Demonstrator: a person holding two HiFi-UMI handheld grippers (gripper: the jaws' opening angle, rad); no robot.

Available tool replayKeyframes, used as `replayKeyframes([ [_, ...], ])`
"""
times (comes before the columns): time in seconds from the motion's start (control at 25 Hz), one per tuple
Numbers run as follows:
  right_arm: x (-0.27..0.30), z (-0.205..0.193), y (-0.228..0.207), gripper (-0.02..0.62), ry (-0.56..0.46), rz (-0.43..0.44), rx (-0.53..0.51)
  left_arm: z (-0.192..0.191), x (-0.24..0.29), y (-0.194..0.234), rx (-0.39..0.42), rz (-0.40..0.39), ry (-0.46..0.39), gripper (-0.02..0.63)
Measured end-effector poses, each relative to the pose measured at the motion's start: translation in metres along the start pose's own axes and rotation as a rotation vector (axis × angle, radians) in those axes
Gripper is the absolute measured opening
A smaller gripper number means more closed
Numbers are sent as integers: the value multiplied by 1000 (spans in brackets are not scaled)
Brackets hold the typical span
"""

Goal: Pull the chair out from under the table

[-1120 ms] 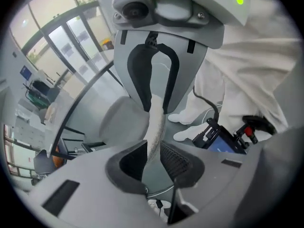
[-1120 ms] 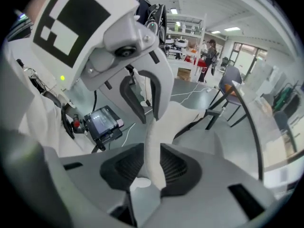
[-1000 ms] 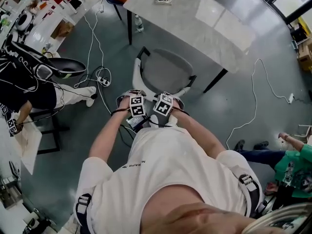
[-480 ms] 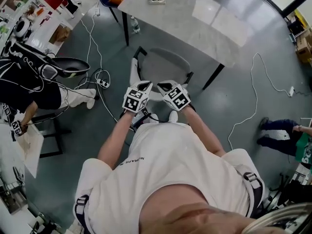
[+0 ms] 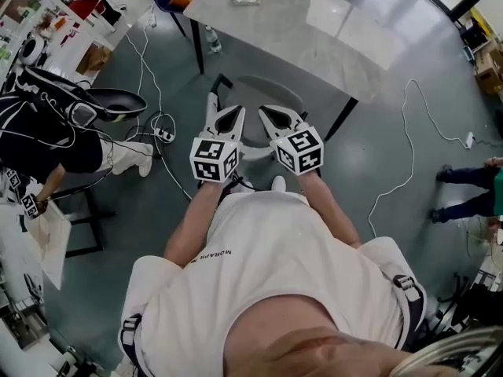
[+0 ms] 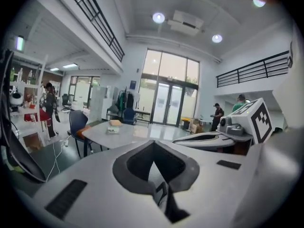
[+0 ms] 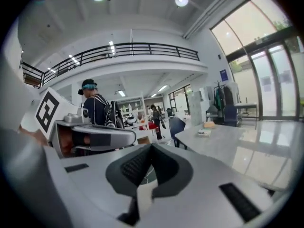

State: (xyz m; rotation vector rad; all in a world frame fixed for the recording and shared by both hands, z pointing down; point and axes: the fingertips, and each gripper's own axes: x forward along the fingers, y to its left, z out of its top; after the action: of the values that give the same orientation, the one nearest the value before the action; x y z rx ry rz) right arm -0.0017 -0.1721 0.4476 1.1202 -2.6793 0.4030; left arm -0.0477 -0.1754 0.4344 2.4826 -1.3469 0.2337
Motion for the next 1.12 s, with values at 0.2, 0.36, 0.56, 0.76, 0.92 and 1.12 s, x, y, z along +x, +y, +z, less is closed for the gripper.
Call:
replayKeyframes([
  [0.2,-19,47,-4,14,-137,-51,0,46,-7,-13,10,15,-127,5],
  [0.36,-34,77,-8,14,-221,-86,-19,72,-14,-22,20,34,-208,5],
  [0.56,-48,102,-2,14,-304,-97,-33,92,-28,-26,31,72,-284,5],
  [0.76,-58,121,5,14,-359,-101,-66,106,-41,-30,83,147,-351,5],
  [0.92,-60,125,12,14,-380,-102,-90,106,-49,-33,96,166,-371,5],
  [1.12,-61,127,14,14,-390,-106,-100,110,-51,-34,106,177,-389,5],
])
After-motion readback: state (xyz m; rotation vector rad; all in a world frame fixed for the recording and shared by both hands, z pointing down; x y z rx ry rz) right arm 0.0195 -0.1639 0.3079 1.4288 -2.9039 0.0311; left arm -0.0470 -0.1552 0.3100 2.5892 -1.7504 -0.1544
